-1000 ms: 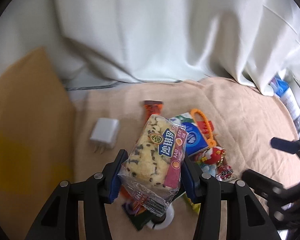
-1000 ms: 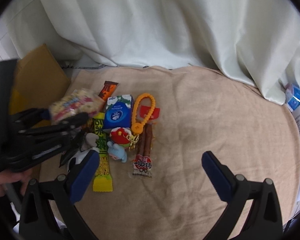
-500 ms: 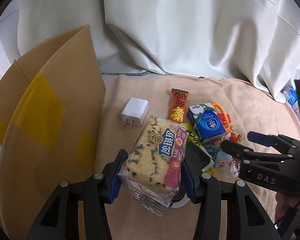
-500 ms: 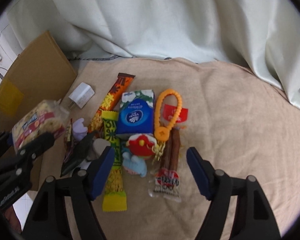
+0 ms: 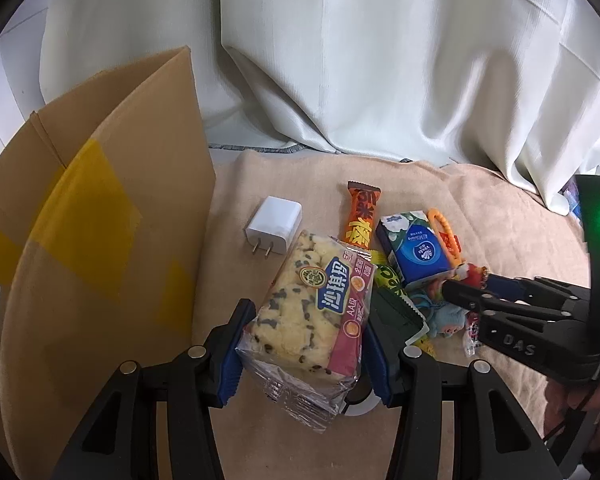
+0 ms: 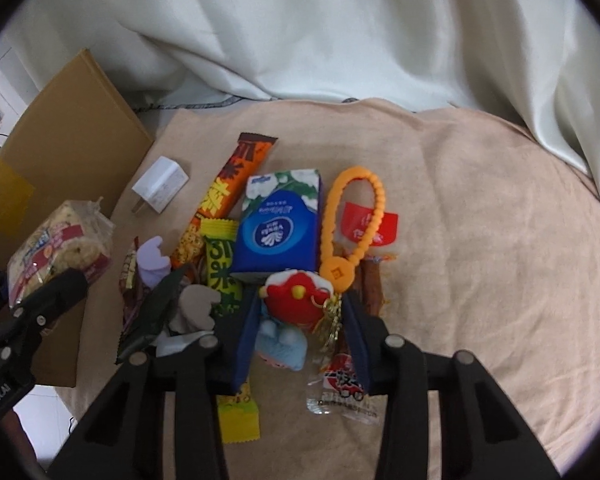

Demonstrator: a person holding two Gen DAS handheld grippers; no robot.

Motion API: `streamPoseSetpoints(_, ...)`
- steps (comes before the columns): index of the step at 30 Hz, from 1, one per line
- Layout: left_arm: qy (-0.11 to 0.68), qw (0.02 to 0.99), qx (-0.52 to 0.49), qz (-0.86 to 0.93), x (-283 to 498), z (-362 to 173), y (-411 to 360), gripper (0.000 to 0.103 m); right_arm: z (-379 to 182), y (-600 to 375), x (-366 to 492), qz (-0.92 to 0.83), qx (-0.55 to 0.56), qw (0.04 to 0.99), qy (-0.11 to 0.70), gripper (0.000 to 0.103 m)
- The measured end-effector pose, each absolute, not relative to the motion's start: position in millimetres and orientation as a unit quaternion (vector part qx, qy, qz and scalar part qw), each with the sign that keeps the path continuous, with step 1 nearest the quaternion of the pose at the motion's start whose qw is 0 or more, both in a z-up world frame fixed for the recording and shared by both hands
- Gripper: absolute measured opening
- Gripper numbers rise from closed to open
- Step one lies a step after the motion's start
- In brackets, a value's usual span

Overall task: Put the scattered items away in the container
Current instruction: 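Grasp the green-red plush keychain toy with the right gripper while left holds bread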

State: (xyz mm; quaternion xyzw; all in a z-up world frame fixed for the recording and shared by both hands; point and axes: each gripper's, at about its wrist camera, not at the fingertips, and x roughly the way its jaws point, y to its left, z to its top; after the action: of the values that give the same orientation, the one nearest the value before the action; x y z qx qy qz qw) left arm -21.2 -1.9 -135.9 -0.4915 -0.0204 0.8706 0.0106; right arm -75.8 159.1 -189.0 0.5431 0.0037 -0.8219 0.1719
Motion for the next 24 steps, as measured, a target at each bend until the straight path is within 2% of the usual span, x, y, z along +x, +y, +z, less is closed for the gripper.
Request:
streamPoseSetpoints(6, -0.024, 0.012, -0.486, 0.874, -20.0, -127.9, -2.1, 0.052, -170.6, 170.5, -68.8, -0.836, 0.521, 0.174, -0.013, 0.043)
streamPoseSetpoints(8, -0.027, 0.013, -0.483, 0.875, -20.0, -125.2, -1.9, 0.052, -156.3, 172.1, -66.4, -0.843, 0.508, 0.178, -0.01, 0.033)
streamPoseSetpoints(24, -0.031, 0.013, -0.486, 0.873, -19.8, -120.8, -1.4, 0.052, -120.4, 182.2, -51.0, -0.852, 0.484, 0.198, -0.016, 0.032)
